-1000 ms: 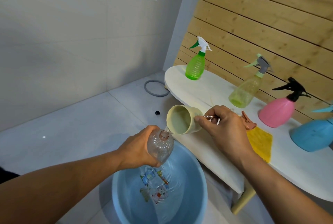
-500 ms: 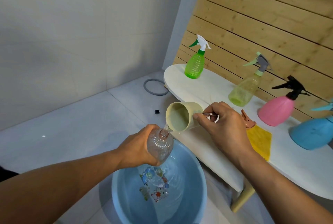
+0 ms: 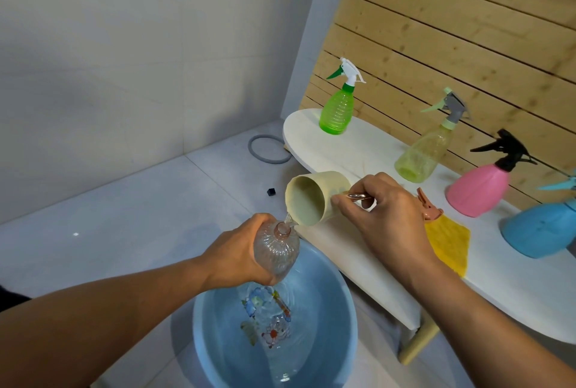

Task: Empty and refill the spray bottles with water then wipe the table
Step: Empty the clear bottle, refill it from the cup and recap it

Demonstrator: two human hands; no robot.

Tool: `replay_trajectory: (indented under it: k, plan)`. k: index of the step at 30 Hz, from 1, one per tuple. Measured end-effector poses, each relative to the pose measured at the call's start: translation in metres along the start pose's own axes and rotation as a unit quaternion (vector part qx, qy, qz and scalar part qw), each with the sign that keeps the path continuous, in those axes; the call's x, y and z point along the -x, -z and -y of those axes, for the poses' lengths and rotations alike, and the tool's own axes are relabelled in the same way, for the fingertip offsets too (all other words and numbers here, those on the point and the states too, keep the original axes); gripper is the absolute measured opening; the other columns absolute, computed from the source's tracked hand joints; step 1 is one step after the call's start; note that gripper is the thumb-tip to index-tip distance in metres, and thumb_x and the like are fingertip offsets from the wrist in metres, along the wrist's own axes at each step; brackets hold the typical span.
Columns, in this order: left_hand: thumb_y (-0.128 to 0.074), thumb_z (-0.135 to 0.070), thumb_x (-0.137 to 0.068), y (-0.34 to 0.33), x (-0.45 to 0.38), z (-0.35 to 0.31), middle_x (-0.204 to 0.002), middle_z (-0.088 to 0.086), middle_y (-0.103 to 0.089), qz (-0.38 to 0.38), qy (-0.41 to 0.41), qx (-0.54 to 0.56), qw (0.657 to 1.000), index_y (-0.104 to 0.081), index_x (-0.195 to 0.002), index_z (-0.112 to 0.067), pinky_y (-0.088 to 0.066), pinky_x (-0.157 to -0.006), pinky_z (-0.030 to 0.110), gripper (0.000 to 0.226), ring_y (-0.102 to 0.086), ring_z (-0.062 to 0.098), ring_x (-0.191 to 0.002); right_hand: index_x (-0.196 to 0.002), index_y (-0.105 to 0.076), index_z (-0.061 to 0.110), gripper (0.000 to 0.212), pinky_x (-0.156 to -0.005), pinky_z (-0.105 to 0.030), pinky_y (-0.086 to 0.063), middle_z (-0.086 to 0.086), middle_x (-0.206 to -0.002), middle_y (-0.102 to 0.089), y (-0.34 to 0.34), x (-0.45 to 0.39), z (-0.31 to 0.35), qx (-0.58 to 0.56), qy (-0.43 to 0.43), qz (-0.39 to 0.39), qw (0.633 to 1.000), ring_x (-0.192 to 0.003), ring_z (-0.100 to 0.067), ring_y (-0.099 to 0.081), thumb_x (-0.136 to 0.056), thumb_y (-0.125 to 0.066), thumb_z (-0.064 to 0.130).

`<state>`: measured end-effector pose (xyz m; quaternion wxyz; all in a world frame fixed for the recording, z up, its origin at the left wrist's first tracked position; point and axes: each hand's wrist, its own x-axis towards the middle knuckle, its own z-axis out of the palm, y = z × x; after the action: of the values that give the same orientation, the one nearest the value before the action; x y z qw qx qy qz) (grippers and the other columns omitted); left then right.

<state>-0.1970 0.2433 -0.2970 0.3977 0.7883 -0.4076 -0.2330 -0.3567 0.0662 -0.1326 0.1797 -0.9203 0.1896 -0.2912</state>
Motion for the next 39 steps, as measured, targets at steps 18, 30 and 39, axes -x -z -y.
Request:
replay_trajectory:
  k: [18, 30, 39]
  plan:
    - [-0.097, -0.059, -0.045, 0.001, -0.001, -0.001, -0.120, -0.029, -0.060, 0.000, -0.004, 0.003, 1.000, -0.034, -0.132, -0.059, -0.052, -0.081, 0.015, 0.107, -0.063, 0.003, -0.108, -0.083, -0.072, 0.014, 0.017, -0.061, -0.031, -0.040, 0.002, -0.078, -0.057, -0.003, 0.006, 0.002, 0.038, 0.069, -0.007, 0.997, -0.073, -0.019, -0.055, -0.085, -0.081, 0.028]
    - [-0.098, -0.057, -0.047, 0.001, 0.000, -0.001, -0.119, -0.032, -0.058, 0.002, -0.006, 0.002, 1.000, -0.033, -0.131, -0.060, -0.052, -0.079, 0.014, 0.106, -0.063, 0.002, -0.108, -0.087, -0.073, 0.013, 0.018, -0.063, -0.039, -0.049, -0.001, -0.081, -0.059, -0.005, 0.011, 0.002, 0.068, 0.133, -0.011, 0.989, -0.078, -0.023, -0.058, -0.088, -0.077, 0.031]
    - [-0.098, -0.056, -0.046, -0.001, -0.001, -0.002, -0.121, -0.028, -0.060, 0.003, -0.004, 0.015, 1.000, -0.034, -0.132, -0.059, -0.056, -0.086, 0.021, 0.107, -0.063, 0.002, -0.110, -0.086, -0.072, 0.015, 0.019, -0.059, -0.038, -0.051, 0.002, -0.085, -0.061, -0.005, 0.014, 0.003, 0.109, 0.196, -0.028, 0.974, -0.078, -0.024, -0.060, -0.088, -0.080, 0.032]
